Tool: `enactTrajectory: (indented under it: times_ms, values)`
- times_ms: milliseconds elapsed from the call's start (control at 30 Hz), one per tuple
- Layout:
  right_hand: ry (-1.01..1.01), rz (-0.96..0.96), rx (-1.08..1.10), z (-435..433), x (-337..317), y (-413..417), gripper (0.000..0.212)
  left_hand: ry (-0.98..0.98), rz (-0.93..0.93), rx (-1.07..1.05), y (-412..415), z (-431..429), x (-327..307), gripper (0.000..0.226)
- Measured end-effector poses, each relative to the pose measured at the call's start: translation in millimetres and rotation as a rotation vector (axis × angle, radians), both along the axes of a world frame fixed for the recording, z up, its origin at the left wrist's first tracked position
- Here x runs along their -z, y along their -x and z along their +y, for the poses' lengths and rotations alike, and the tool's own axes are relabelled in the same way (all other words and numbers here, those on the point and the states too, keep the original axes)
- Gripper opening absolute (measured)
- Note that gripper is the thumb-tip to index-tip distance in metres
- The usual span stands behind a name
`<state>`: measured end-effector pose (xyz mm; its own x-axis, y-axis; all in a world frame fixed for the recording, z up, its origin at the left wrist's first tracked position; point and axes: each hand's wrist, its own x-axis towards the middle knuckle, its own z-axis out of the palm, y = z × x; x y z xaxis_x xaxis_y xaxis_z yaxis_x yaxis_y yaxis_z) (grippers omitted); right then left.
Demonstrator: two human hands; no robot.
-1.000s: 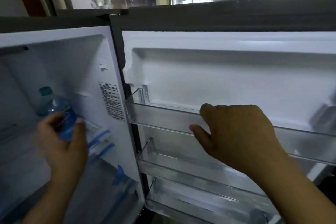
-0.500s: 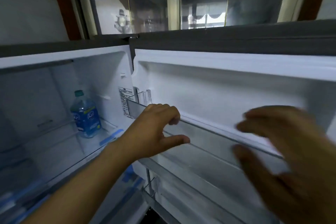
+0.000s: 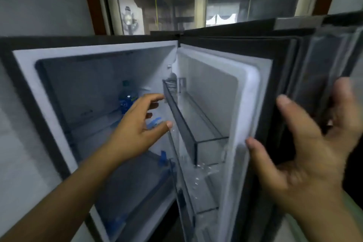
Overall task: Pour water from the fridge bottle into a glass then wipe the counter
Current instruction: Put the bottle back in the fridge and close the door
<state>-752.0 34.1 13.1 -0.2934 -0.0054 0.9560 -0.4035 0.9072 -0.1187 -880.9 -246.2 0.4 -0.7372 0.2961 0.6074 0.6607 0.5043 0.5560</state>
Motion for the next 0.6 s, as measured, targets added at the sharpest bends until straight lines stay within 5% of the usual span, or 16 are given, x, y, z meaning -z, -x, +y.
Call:
enactTrajectory:
  times_ms: [233, 600]
  values:
    - [-0.223, 0.090, -0.288, -130.1, 11.2, 14.7, 0.049, -0.132, 0.058, -0.060, -99.9, -70.6, -15.4, 0.058]
    - [-0.448, -0.012, -0.491, -300.2, 33.6, 97.9, 0.032, 0.039, 0.030, -0.618, -117.1, -174.5, 25.3, 0.059]
